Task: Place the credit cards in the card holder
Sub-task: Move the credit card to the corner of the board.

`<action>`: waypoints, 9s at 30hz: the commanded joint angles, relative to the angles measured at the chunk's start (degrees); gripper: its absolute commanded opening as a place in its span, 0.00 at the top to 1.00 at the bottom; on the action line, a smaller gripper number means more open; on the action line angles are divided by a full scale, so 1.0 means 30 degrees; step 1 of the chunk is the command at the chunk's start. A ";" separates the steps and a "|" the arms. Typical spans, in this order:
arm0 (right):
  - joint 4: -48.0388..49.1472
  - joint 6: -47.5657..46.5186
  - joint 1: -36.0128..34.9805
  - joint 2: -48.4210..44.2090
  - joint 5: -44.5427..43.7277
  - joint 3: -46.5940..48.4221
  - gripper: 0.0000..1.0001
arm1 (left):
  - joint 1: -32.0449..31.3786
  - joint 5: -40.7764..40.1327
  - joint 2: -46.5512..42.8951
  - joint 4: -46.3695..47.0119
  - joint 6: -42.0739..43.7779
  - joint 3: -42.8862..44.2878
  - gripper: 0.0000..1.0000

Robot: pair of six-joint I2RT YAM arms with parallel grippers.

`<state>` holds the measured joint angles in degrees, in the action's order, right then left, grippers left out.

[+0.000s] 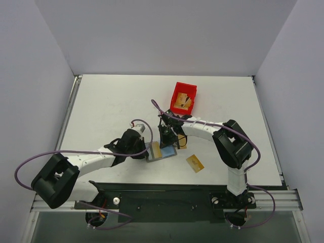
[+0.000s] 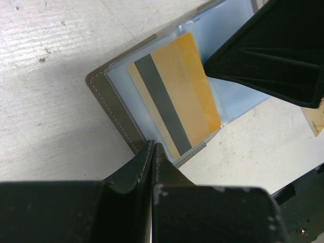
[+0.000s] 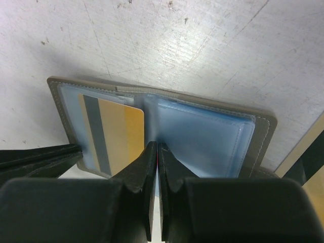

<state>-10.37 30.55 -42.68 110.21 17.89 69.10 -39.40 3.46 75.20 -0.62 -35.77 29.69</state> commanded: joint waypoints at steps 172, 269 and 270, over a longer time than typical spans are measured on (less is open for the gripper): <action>-0.1640 0.6166 -0.0921 -1.0135 -0.4820 -1.2459 0.73 | -0.1544 -0.2502 -0.2507 -0.1580 -0.1495 0.1325 0.12; 0.0556 0.4847 -0.2853 -0.6944 -0.1600 -1.0934 0.73 | -0.5382 -0.2590 -0.0193 0.1555 -0.3866 -0.1254 0.82; 0.0557 0.4877 -0.2913 -0.6972 -0.1540 -1.0876 0.73 | -0.5702 -0.2590 -0.0367 0.1613 -0.4013 -0.1516 0.82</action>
<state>-2.13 46.22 -49.67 86.56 14.00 38.81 -53.58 -5.50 76.20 2.46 -47.35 26.70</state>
